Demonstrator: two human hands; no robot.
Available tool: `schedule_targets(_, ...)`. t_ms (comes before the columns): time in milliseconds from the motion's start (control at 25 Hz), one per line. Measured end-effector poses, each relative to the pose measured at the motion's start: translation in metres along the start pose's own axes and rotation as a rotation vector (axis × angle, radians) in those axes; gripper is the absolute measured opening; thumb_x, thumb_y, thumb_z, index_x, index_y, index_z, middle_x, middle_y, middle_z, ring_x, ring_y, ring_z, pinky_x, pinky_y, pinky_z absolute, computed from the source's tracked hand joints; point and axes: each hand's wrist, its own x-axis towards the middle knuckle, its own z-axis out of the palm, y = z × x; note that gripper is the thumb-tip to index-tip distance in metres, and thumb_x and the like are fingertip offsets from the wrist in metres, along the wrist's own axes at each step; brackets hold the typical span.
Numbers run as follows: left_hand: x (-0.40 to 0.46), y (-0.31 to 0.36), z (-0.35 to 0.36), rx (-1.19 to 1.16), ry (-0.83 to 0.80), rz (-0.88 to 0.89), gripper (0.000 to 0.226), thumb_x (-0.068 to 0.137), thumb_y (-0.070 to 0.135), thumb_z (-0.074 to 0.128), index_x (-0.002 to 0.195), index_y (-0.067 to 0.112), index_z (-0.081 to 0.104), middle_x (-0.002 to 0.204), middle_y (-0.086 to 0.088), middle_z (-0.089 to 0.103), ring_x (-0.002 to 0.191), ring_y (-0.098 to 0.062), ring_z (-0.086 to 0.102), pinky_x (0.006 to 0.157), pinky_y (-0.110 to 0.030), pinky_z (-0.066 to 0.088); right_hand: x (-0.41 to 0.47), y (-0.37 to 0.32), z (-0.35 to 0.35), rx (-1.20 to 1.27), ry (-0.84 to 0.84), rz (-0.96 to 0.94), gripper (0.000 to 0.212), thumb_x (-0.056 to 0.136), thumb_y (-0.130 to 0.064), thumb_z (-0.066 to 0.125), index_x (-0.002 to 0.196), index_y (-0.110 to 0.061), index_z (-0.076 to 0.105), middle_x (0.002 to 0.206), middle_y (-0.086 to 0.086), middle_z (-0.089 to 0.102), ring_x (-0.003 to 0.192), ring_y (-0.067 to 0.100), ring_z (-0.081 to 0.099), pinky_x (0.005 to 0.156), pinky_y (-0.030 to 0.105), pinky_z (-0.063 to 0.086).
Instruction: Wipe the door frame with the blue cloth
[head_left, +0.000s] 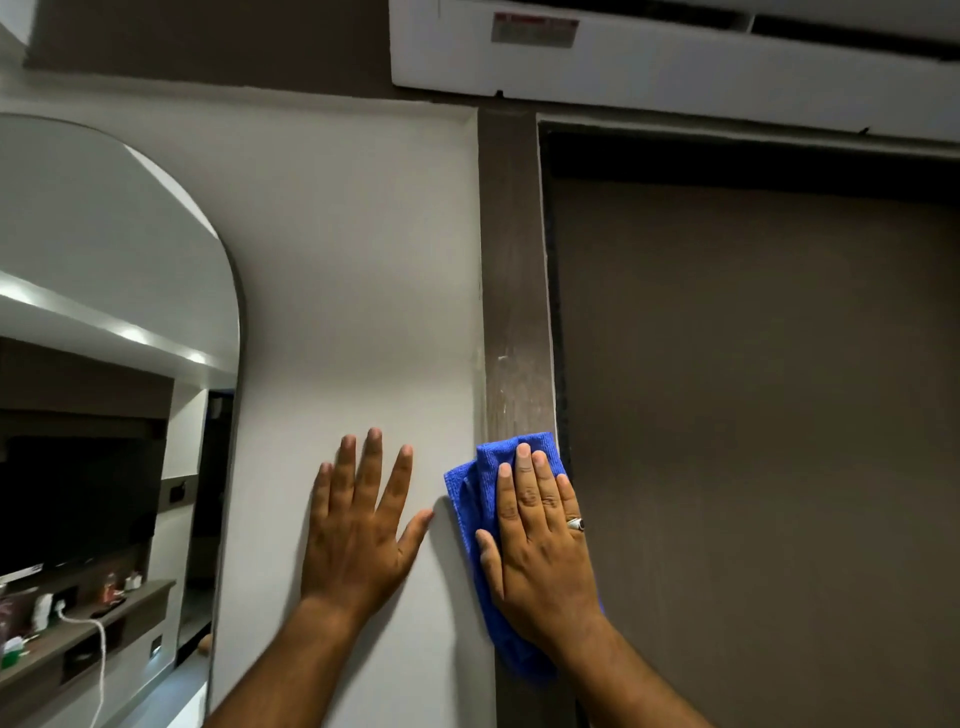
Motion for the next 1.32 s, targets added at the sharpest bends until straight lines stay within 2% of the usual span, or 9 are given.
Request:
schedule_targets(280,0.008,-0.004,0.008,0.006,0.054,0.027,0.076,0.089,0.063,0.019,0.151,0.018,0.022,0.161,-0.016,0.014,0.149,-0.036,0.009,0.118,-0.054,0.009,-0.015,-0.007,0.007,0.019,0.049,0.017,0.066,0.095,-0.042,0.032,0.148,-0.005,0.019,0.157,0.016,0.019,0.146,0.028,0.01,0.115,0.046,0.014)
schedule_targets(520,0.01,-0.007,0.011,-0.001,0.075,0.004,0.077,0.09,0.061,0.023,0.152,0.014,0.02,0.162,-0.014,0.014,0.15,-0.031,0.008,0.119,-0.049,0.006,0.069,0.002,-0.012,0.018,0.083,0.084,0.066,0.096,-0.04,0.026,0.149,-0.005,0.009,0.159,0.015,0.006,0.147,0.029,0.002,0.117,0.044,0.004)
schedule_targets(640,0.02,-0.01,0.005,-0.031,0.104,-0.064,0.079,0.088,0.06,0.027,0.152,0.013,0.019,0.162,-0.014,0.012,0.15,-0.031,0.005,0.119,-0.048,0.004,0.049,0.001,-0.008,0.051,0.096,0.087,0.066,0.095,-0.039,0.029,0.149,-0.005,0.011,0.159,0.016,0.009,0.147,0.029,0.005,0.117,0.045,0.008)
schedule_targets(800,0.023,-0.009,0.005,-0.035,0.105,-0.063,0.079,0.088,0.059,0.027,0.152,0.013,0.018,0.162,-0.014,0.011,0.15,-0.032,0.005,0.119,-0.051,0.005,0.035,0.002,-0.004,0.044,0.088,0.078,0.066,0.094,-0.039,0.032,0.148,-0.003,0.016,0.157,0.018,0.014,0.146,0.031,0.011,0.115,0.047,0.012)
schedule_targets(960,0.032,-0.013,0.006,-0.003,0.123,-0.039,0.077,0.089,0.061,0.022,0.152,0.017,0.017,0.163,-0.013,0.009,0.15,-0.031,0.002,0.119,-0.05,0.002,0.106,0.009,-0.023,0.035,0.053,0.097,0.067,0.097,-0.042,0.023,0.148,-0.008,-0.003,0.159,0.014,-0.008,0.146,0.027,-0.011,0.12,0.042,-0.007)
schedule_targets(1040,0.043,-0.016,0.002,-0.021,0.126,-0.057,0.077,0.089,0.062,0.022,0.153,0.021,0.014,0.163,-0.011,0.004,0.15,-0.029,-0.001,0.12,-0.049,0.001,0.114,0.012,-0.024,0.059,0.044,0.104,0.066,0.098,-0.043,0.019,0.148,-0.009,-0.008,0.158,0.012,-0.013,0.145,0.025,-0.016,0.118,0.04,-0.01)
schedule_targets(1120,0.053,-0.016,-0.001,-0.035,0.133,-0.071,0.076,0.088,0.062,0.021,0.153,0.022,0.012,0.164,-0.011,0.002,0.15,-0.029,-0.003,0.12,-0.051,0.002,0.095,0.008,-0.02,0.053,0.066,0.095,0.066,0.097,-0.043,0.019,0.149,-0.008,-0.004,0.159,0.013,-0.008,0.146,0.026,-0.012,0.12,0.041,-0.008)
schedule_targets(1240,0.057,-0.014,-0.001,-0.034,0.145,-0.056,0.076,0.089,0.06,0.022,0.153,0.02,0.013,0.163,-0.012,0.004,0.15,-0.031,-0.001,0.12,-0.052,0.004,0.068,0.004,-0.012,0.028,0.099,0.083,0.066,0.096,-0.041,0.025,0.149,-0.004,0.011,0.158,0.017,0.008,0.147,0.03,0.004,0.118,0.045,0.004)
schedule_targets(1320,0.058,-0.014,0.0,-0.024,0.15,-0.049,0.075,0.089,0.06,0.022,0.153,0.02,0.014,0.163,-0.013,0.005,0.15,-0.031,-0.001,0.12,-0.052,0.004,0.091,0.009,-0.015,0.008,0.093,0.09,0.067,0.096,-0.042,0.022,0.149,-0.005,0.006,0.159,0.017,0.003,0.147,0.029,-0.001,0.12,0.046,0.001)
